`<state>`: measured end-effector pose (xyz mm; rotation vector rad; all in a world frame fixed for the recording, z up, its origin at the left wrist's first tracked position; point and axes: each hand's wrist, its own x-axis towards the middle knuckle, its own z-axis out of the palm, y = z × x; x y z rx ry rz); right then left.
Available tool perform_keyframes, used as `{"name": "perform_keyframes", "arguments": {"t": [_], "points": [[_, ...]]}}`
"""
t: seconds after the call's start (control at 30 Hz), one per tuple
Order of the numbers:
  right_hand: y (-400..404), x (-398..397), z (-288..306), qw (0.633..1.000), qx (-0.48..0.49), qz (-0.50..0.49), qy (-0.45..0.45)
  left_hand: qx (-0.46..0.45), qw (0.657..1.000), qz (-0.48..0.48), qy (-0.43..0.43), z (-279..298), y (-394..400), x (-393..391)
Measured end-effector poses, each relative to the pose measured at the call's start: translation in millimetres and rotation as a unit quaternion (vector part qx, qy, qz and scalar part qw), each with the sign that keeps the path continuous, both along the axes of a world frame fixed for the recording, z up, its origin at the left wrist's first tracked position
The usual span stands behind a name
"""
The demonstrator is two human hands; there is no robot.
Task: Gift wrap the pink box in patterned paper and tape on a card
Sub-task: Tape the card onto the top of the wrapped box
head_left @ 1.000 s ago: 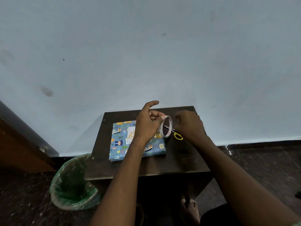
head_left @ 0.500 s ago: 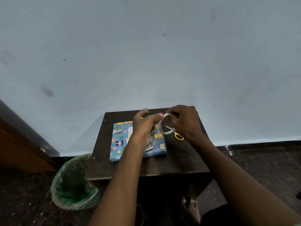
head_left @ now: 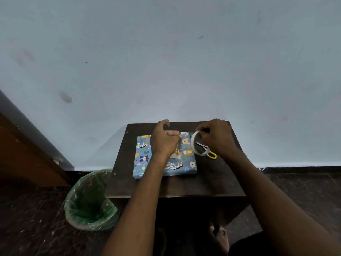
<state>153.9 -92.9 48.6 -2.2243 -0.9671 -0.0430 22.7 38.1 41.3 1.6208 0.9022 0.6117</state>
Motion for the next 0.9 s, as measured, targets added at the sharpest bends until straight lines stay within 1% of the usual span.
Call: {"name": "perform_keyframes", "arguments": {"t": [0.17,0.27,0.3,0.37,0.43,0.5,0.53,0.6,0.7,0.8,0.9], "points": [[1.7,8.1,-11.8,0.998,-0.057,-0.004,0.006,0.036,0.999,-0.026,0.003,1.1,27.2,-23.6],[10.0,6.5,-19.3,0.994,-0.111,-0.008,0.001,0.059,0.997,-0.038,0.028,-2.7,43.8,-40.0],[11.8,5.4,-21.1,0.994,-0.112,-0.019,-0.004,0.076,0.995,-0.042,0.042,-3.7,47.7,-43.8],[16.3,-0.7,-21.6,0.996,-0.075,-0.039,-0.032,0.107,0.991,-0.048,0.062,-5.9,54.6,-50.6],[28.2,-10.4,-19.3,0.998,0.006,-0.021,-0.057,0.119,0.989,-0.054,0.074,-9.6,63.9,-57.7],[43.2,-24.9,-13.1,0.997,0.075,0.030,0.000,0.119,0.987,-0.065,0.084,-12.2,69.7,-63.7],[50.7,-33.0,-11.8,0.994,0.086,0.063,0.032,0.121,0.986,-0.070,0.088,-13.9,71.7,-66.0],[63.9,-48.7,-13.4,0.989,0.081,0.115,0.047,0.128,0.984,-0.082,0.090,-16.6,74.8,-67.3],[79.4,-63.1,-23.1,0.986,0.058,0.149,0.055,0.144,0.981,-0.086,0.095,-19.6,77.5,-67.6],[88.6,-65.7,-25.1,0.986,0.052,0.136,0.076,0.158,0.978,-0.092,0.101,-22.4,80.5,-65.4],[94.2,-62.8,-22.6,0.980,0.080,0.128,0.127,0.170,0.975,-0.084,0.113,-22.8,83.6,-63.0]]}}
